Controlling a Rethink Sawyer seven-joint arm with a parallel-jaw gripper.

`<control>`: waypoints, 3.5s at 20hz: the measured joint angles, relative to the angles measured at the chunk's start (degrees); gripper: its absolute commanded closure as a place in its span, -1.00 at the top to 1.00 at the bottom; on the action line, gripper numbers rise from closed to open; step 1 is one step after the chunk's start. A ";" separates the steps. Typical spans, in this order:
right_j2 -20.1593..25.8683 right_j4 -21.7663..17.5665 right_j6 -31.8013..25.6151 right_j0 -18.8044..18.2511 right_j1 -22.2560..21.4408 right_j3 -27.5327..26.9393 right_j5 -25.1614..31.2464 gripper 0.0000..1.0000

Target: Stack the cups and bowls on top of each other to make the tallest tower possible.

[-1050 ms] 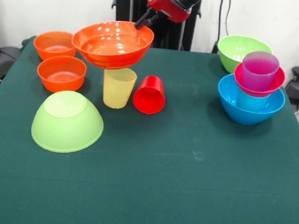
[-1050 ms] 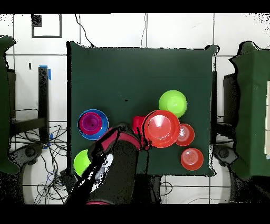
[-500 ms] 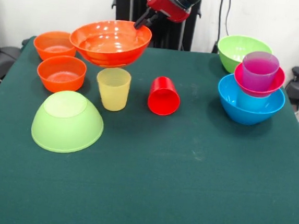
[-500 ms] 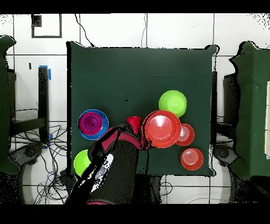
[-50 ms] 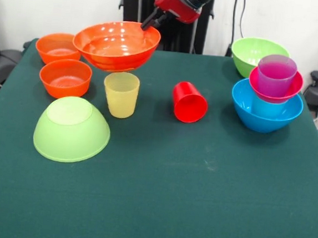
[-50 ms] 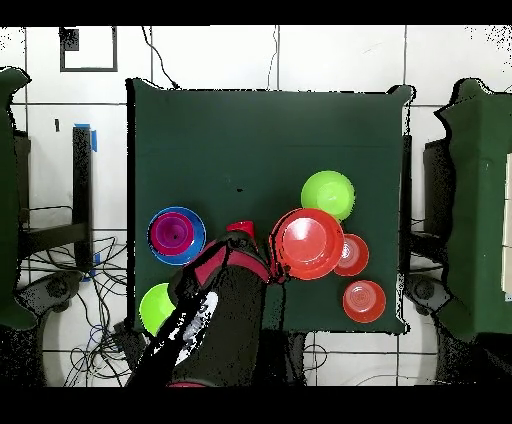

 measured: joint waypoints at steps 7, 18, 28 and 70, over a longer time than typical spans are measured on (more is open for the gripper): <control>0.19 0.17 0.00 -1.13 -0.92 0.00 0.01 1.00; 0.19 0.17 0.00 -2.19 -1.07 0.01 0.00 1.00; 0.20 0.17 0.00 -2.19 -1.07 0.01 0.00 1.00; 16.56 10.62 0.01 -29.69 11.16 1.41 -21.94 1.00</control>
